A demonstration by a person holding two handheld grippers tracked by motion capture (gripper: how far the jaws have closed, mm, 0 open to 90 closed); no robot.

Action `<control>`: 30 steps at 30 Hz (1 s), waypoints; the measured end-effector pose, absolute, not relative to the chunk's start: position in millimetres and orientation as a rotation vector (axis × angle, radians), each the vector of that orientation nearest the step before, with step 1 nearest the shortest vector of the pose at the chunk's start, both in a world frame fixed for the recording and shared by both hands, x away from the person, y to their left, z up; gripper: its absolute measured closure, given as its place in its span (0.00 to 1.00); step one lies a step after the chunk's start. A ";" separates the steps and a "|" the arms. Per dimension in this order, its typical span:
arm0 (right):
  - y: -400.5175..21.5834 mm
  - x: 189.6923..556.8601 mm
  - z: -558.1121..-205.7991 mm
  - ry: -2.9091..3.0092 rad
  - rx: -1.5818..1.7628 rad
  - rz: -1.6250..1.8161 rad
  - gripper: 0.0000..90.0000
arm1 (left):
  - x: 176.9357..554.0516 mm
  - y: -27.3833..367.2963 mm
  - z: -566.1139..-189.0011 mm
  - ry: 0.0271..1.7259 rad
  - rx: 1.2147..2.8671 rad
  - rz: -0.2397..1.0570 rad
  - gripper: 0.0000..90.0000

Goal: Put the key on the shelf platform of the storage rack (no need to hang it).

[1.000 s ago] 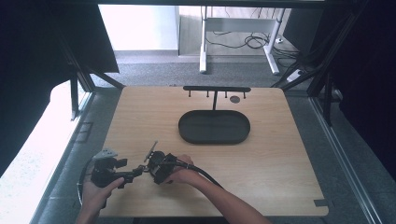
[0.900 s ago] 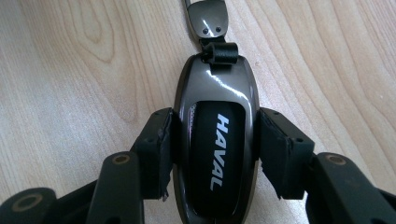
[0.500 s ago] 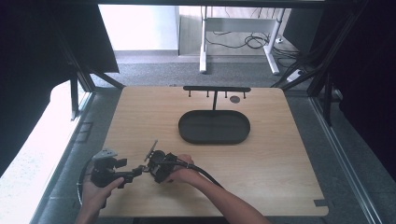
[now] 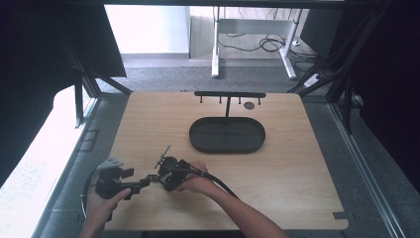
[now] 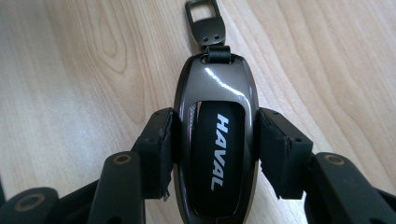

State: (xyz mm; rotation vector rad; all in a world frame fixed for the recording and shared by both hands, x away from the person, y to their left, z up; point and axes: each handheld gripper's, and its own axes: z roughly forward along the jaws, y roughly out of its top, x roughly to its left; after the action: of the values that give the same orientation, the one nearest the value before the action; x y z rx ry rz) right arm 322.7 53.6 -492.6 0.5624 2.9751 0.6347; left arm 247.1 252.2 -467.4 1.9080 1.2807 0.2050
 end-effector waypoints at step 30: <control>-23.2 331.3 -430.3 2.841 0.613 0.746 0.54 | 248.1 245.1 -470.0 1.275 1.940 0.205 0.22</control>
State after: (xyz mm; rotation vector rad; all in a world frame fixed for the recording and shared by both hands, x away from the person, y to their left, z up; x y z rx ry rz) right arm 331.3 -23.2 -430.3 0.6131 2.8414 0.7457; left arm 248.1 245.1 -470.0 1.9397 1.2751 0.2052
